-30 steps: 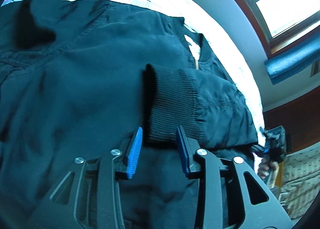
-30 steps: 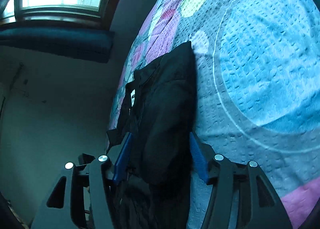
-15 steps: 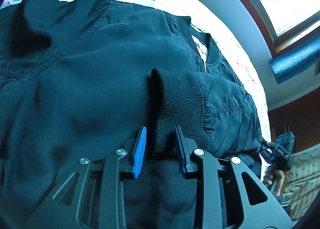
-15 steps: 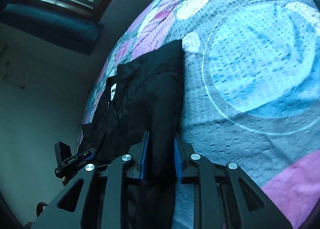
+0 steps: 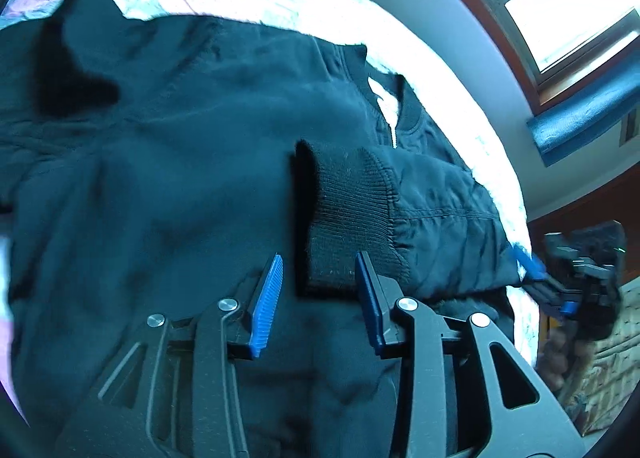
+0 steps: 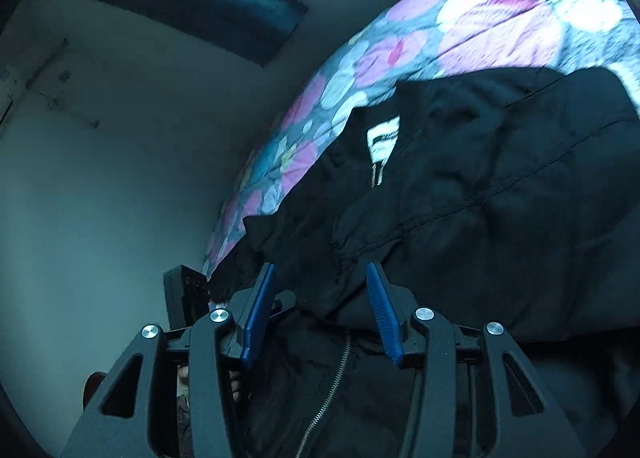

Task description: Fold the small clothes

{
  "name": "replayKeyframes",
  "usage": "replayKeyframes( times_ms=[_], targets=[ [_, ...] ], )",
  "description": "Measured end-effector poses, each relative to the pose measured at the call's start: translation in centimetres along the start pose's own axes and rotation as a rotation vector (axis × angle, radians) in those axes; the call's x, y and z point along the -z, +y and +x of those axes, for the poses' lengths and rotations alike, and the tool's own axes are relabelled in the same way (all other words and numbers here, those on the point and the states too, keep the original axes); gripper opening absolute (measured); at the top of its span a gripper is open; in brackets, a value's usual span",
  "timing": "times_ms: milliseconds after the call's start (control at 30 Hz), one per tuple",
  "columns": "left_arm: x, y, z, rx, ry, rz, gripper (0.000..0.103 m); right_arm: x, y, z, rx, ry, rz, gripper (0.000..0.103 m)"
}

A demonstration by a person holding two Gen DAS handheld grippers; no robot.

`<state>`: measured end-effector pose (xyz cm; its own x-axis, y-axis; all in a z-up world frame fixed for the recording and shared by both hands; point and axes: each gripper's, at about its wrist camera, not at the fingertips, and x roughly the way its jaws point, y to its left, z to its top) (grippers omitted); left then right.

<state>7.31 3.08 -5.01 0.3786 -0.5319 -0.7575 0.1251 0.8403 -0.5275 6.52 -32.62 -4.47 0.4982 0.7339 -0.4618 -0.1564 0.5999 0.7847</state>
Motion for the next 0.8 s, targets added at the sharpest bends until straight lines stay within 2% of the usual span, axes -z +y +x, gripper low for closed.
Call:
replayKeyframes(
  times_ms=[100, 167, 267, 333, 467, 500, 667, 733, 800],
  targets=[
    [0.2, 1.6, -3.3, 0.015, -0.048, -0.017, 0.037, 0.4, -0.8, 4.5, 0.102, 0.079, -0.002, 0.047],
    [0.2, 3.6, -6.3, 0.012, -0.105, -0.043, 0.037, 1.4, -2.1, 6.1, 0.139, 0.117, 0.02, 0.048],
    [0.3, 8.7, -11.9, -0.031, -0.22, -0.108, 0.037, 1.9, -2.7, 5.7, 0.096, 0.084, 0.027, 0.048],
    [0.5, 13.4, -15.3, -0.09, -0.281, -0.182, 0.037, 1.9, -3.1, 5.7, 0.077, 0.083, 0.05, 0.048],
    [1.5, 23.0, -20.7, -0.205, -0.385, -0.388, 0.037, 2.2, -3.5, 5.8, 0.07, 0.074, 0.047, 0.048],
    [1.7, 24.5, -21.4, -0.21, -0.4, -0.42, 0.037, 2.1, -3.5, 5.9, 0.069, 0.072, 0.046, 0.048],
    [1.6, 31.6, -23.1, -0.131, -0.457, -0.592, 0.037, 2.1, -3.9, 5.5, 0.067, 0.073, 0.057, 0.048],
    [1.2, 33.9, -23.0, -0.046, -0.485, -0.66, 0.037, 2.2, -3.8, 5.5, 0.069, 0.071, 0.054, 0.048],
    [0.6, 35.3, -22.6, -0.002, -0.497, -0.7, 0.037, 2.2, -3.7, 5.5, 0.069, 0.067, 0.053, 0.048]
  ],
)
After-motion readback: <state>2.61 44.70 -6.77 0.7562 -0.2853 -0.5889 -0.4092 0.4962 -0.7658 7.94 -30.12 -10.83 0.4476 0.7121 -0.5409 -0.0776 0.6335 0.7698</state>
